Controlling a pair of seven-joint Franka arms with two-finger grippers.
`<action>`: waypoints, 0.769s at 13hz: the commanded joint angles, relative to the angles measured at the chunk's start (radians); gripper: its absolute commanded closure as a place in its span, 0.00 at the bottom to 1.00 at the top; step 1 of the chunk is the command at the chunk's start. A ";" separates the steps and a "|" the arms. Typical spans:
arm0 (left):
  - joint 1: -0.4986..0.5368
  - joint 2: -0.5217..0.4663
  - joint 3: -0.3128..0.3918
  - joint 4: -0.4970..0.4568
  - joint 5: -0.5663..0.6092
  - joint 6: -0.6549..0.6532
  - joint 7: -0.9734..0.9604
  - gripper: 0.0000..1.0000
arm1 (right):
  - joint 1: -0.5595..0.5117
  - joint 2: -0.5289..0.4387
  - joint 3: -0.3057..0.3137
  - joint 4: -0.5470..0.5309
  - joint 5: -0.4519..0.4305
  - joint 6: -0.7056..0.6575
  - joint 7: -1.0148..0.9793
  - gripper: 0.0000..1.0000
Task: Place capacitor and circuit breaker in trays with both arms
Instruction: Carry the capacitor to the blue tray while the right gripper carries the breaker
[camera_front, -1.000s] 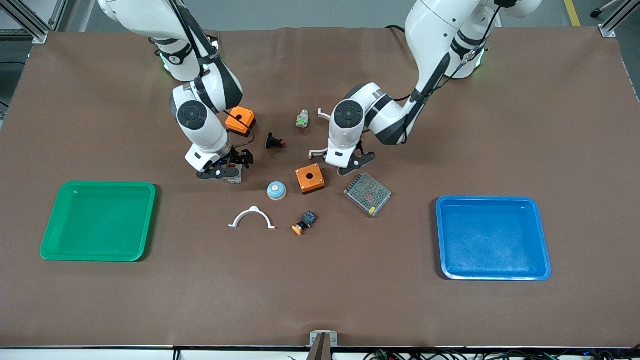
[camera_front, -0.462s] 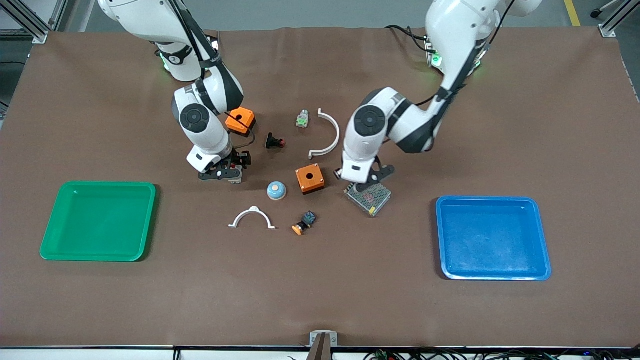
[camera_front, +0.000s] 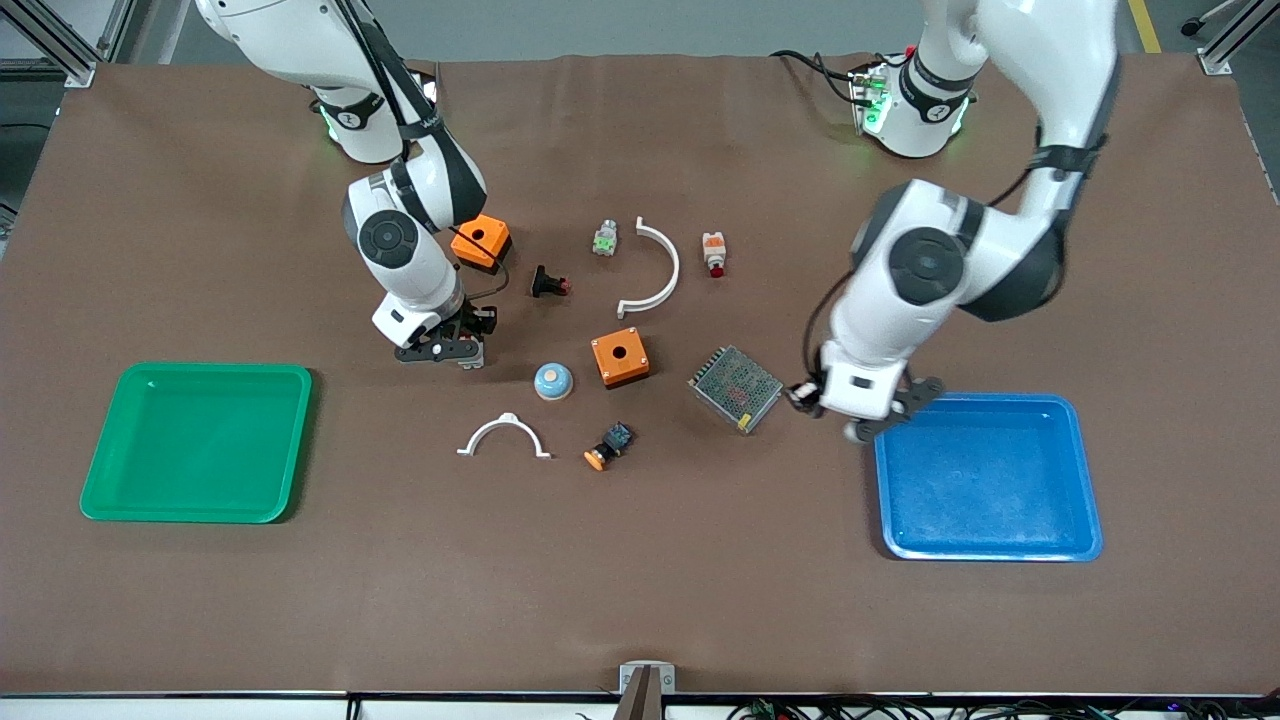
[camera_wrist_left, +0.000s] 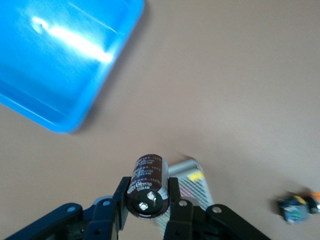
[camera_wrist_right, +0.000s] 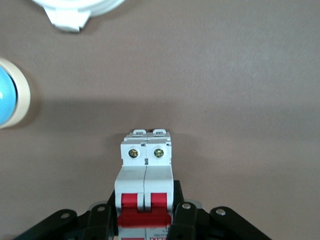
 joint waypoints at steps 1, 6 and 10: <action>0.149 -0.008 -0.014 -0.018 0.010 -0.022 0.174 1.00 | -0.035 0.002 -0.018 0.139 -0.012 -0.170 -0.012 1.00; 0.352 0.107 -0.013 0.044 0.010 -0.011 0.452 1.00 | -0.263 0.055 -0.018 0.374 -0.013 -0.329 -0.115 1.00; 0.378 0.233 -0.006 0.115 0.072 -0.006 0.467 1.00 | -0.500 0.175 -0.019 0.509 -0.035 -0.329 -0.319 1.00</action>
